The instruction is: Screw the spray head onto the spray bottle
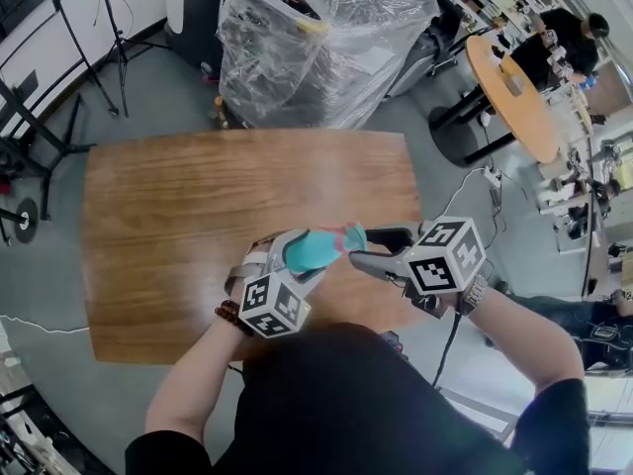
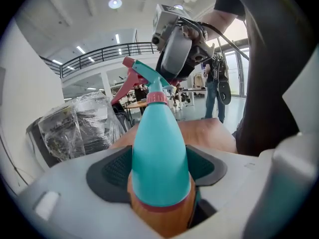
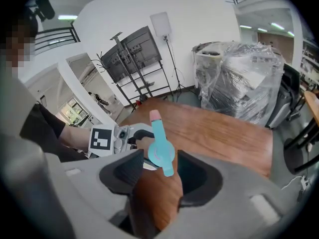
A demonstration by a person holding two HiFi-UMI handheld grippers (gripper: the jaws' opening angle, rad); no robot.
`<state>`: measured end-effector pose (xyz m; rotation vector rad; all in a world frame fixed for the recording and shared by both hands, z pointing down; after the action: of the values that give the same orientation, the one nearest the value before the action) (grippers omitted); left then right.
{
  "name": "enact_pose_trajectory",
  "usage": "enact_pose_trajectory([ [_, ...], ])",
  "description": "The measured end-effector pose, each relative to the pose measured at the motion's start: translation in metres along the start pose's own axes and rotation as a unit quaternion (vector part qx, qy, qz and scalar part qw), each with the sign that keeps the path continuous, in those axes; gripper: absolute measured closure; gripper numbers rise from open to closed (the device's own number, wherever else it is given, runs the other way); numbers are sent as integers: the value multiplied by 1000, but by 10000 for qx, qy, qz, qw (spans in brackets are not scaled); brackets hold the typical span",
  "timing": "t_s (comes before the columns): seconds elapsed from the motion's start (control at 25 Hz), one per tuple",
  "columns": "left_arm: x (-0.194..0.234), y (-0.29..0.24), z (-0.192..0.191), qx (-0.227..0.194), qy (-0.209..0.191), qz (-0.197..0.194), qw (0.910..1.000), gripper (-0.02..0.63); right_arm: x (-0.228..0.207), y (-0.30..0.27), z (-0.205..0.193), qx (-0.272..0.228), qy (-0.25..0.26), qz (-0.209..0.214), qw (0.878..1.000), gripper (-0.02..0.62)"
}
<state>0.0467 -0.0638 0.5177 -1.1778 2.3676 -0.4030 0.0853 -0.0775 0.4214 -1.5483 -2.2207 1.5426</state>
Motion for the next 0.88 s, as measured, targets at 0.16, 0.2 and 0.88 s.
enact_pose_trajectory([
  [0.16,-6,-5,0,-79,48,-131,9999,244,5,-1,3,-103,456,-109,9988,446],
  [0.2,-7,-6,-1,-48,31,-143,9999,244,5,-1,3,-65,603,-178,9980,502],
  [0.88,30,-38,-42,421,1184,339,9915,247,12,0,19,-366,1403,-546,9879,488],
])
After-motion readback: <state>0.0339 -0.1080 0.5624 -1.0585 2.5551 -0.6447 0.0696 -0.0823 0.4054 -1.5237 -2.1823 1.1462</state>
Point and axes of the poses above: the fingertips, and each gripper's own axes: y backward along the fingers, x to its left, z out of its top, the point moved 1 cm from there along y, backward along the fingers, and after that the axes turned 10 degrees about z, right-handed, at the moved point
